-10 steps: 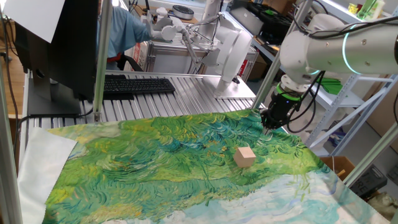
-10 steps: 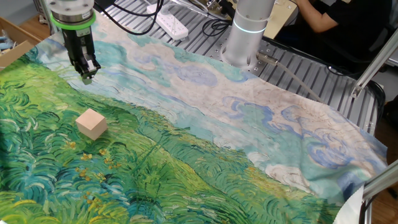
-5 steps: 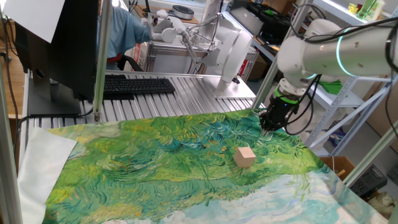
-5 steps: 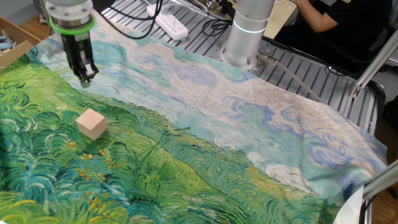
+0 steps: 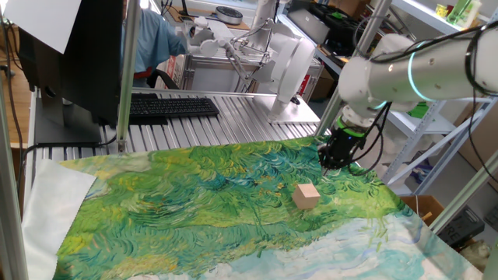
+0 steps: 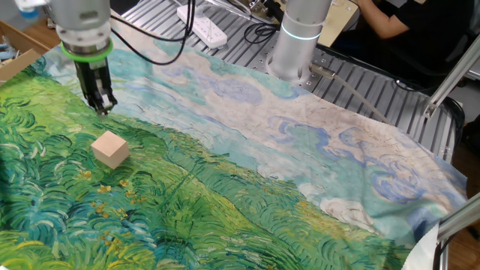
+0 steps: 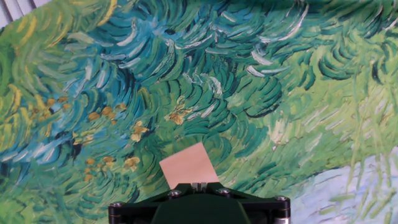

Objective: Pick up the small block on the left and move it to the right

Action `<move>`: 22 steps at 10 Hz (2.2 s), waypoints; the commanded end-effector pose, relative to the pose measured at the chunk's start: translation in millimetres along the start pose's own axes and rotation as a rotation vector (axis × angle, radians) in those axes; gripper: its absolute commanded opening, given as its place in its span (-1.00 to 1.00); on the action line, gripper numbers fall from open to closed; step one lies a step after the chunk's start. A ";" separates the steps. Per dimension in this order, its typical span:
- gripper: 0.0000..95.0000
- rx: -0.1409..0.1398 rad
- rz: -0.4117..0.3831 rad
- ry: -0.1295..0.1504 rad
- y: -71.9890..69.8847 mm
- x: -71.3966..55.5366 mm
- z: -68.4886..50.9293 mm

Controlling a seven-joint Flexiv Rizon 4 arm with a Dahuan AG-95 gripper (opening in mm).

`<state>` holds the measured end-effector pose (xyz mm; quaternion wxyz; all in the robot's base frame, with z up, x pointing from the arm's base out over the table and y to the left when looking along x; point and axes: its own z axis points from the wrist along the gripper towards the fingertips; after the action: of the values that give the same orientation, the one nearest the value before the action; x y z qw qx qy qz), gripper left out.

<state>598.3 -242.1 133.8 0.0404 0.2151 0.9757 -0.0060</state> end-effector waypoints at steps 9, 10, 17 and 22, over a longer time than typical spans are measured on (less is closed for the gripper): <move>-1.00 -0.012 0.020 -0.005 4.4 -2.4 33.9; -1.00 -0.013 0.023 -0.008 5.2 -1.7 42.1; -1.00 -0.018 0.042 -0.015 11.1 1.4 43.7; -0.20 -0.035 0.073 -0.053 10.6 1.5 52.3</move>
<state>606.3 -233.8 81.0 0.0720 0.2497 0.9656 0.0065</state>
